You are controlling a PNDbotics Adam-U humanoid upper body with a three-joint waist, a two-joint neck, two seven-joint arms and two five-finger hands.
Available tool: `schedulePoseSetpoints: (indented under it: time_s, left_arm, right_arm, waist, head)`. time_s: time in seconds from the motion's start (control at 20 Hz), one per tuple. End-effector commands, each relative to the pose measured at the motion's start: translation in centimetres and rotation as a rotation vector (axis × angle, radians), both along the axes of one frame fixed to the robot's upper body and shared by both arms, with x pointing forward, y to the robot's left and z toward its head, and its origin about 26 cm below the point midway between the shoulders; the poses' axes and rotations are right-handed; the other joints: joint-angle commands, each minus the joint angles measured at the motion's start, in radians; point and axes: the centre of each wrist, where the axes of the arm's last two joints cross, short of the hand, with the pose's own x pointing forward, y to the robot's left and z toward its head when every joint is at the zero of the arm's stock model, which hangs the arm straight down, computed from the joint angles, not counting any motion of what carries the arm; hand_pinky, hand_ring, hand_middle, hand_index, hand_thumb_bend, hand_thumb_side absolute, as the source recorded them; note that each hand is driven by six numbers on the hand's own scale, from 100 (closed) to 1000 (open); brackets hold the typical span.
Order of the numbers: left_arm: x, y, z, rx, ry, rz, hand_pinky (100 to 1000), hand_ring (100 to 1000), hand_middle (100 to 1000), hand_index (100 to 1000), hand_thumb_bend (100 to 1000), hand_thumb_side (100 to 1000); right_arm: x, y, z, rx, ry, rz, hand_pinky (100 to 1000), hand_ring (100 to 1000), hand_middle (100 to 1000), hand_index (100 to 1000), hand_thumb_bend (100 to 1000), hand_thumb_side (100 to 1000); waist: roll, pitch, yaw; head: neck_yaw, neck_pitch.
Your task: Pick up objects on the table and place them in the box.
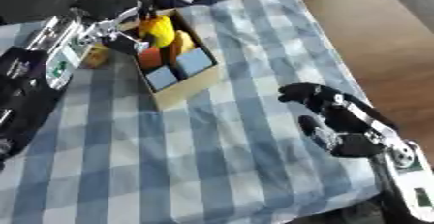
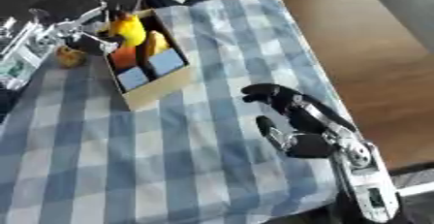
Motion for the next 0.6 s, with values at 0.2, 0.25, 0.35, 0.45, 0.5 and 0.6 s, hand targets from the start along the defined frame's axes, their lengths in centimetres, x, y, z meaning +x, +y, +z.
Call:
schedulePoseSetpoints:
  time_s: [0.2, 0.25, 0.35, 0.45, 0.5, 0.6]
  left_arm:
    - [0.0, 0.3, -0.2, 0.032, 0.021, 0.002, 632, 539, 542, 702, 254, 171]
    - [0.0, 0.4, -0.4, 0.044, 0.042, 0.000, 646, 559, 566, 725, 268, 174]
    - [-0.2, 0.7, -0.5, 0.074, 0.081, -0.009, 671, 605, 618, 774, 310, 175]
    - [-0.5, 0.9, -0.3, 0.092, 0.100, -0.011, 693, 648, 674, 812, 348, 173]
    - [-0.6, 1.1, -0.3, 0.094, 0.106, -0.008, 701, 664, 694, 821, 360, 171]
    - [-0.8, 1.6, 0.0, 0.092, 0.107, 0.001, 710, 677, 712, 832, 371, 169]
  right_arm:
    - [0.2, 0.1, 0.7, 0.005, -0.023, 0.009, 1000, 871, 861, 890, 100, 323]
    - [0.2, 0.1, 0.7, 0.006, -0.023, 0.009, 1000, 871, 861, 890, 100, 323]
    - [0.2, 0.1, 0.7, 0.006, -0.023, 0.007, 1000, 871, 861, 890, 100, 325]
    - [0.2, 0.0, 0.7, 0.006, -0.023, 0.005, 1000, 871, 861, 890, 100, 323]
    - [0.2, 0.0, 0.7, 0.006, -0.023, 0.004, 1000, 871, 861, 890, 100, 324]
    - [0.2, 0.0, 0.7, 0.006, -0.023, 0.004, 1000, 871, 861, 890, 100, 329]
  waist:
    - [-0.004, -0.013, 0.001]
    - [-0.004, -0.013, 0.002]
    - [-0.004, -0.014, 0.004]
    - [-0.004, -0.014, 0.006]
    - [-0.005, -0.014, 0.007]
    - [-0.006, -0.015, 0.009]
  head:
    - [0.000, -0.003]
    - [-0.001, -0.003]
    - [-0.003, -0.003]
    - [-0.006, -0.003]
    - [-0.007, -0.003]
    - [-0.008, -0.003]
